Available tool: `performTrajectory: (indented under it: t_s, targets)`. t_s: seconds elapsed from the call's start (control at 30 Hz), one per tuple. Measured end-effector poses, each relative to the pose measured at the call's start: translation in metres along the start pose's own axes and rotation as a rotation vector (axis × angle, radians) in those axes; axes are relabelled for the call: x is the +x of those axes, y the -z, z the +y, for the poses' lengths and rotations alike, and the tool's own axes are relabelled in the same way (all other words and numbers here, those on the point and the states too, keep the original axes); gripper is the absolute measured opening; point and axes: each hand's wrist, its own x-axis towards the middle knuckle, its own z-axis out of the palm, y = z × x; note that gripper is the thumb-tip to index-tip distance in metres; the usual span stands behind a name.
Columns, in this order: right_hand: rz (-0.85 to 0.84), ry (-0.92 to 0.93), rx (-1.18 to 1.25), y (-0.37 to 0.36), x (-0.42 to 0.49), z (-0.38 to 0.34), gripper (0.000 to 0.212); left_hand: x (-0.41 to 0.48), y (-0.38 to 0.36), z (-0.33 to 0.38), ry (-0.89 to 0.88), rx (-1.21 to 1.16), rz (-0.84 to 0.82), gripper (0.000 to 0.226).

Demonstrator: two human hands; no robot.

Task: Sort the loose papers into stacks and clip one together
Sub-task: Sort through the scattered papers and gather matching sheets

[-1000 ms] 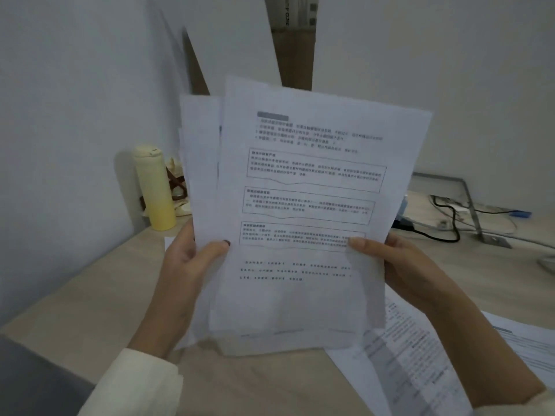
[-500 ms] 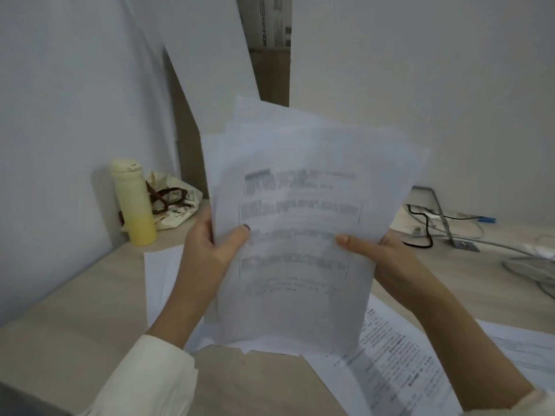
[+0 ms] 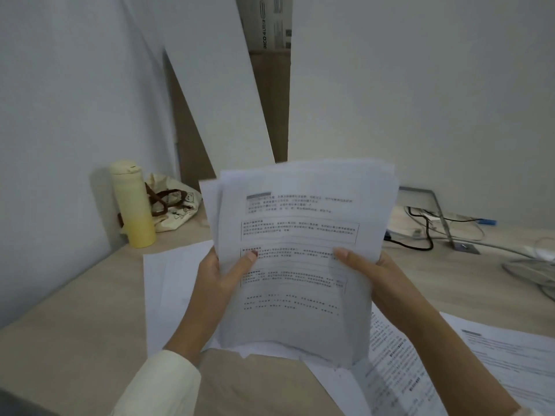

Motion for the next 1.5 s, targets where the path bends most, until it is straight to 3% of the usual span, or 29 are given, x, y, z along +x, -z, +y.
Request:
performTrajectory:
  t_s: [0.13,0.23,0.37,0.57,0.7,0.77,0.93,1.07,1.2,1.37,1.5]
  targets:
    - [0.000,0.095,0.052,0.006,-0.003,-0.014,0.037,0.003,0.002,0.013,-0.095,-0.047,0.035,0.028]
    - [-0.002,0.101,-0.012,0.015,-0.012,-0.001,0.054,-0.015,0.004,-0.001,-0.135,-0.017,0.107,0.029]
    - [0.047,-0.045,-0.011,0.006,-0.024,0.038,0.032,-0.039,-0.007,-0.031,-0.055,0.028,0.140,0.024]
    - [0.132,0.094,0.019,0.004,-0.025,0.027,0.028,-0.033,-0.006,-0.017,-0.143,0.061,0.130,0.020]
    - [0.076,-0.020,-0.094,0.008,-0.034,0.049,0.031,-0.050,-0.009,-0.038,0.001,0.047,0.061,0.032]
    - [0.132,-0.079,-0.107,0.005,-0.035,0.057,0.029,-0.054,-0.012,-0.044,0.054,0.052,0.046,0.032]
    - [0.261,-0.040,-0.022,0.007,-0.028,0.046,0.021,-0.046,-0.018,-0.032,-0.014,0.065,0.087,0.030]
    - [0.342,-0.102,-0.059,0.002,-0.038,0.065,0.019,-0.060,-0.022,-0.046,0.140,0.105,-0.024,0.031]
    - [0.480,-0.097,-0.111,0.008,-0.046,0.062,0.010,-0.058,-0.038,-0.034,0.134,0.215,-0.069,0.030]
    - [0.639,0.001,-0.359,0.060,-0.076,0.026,0.016,-0.060,-0.089,-0.013,0.245,0.119,-0.097,0.015]
    - [0.733,-0.095,-0.552,0.121,-0.119,0.012,0.020,-0.080,-0.146,-0.013,0.361,0.012,-0.268,0.018]
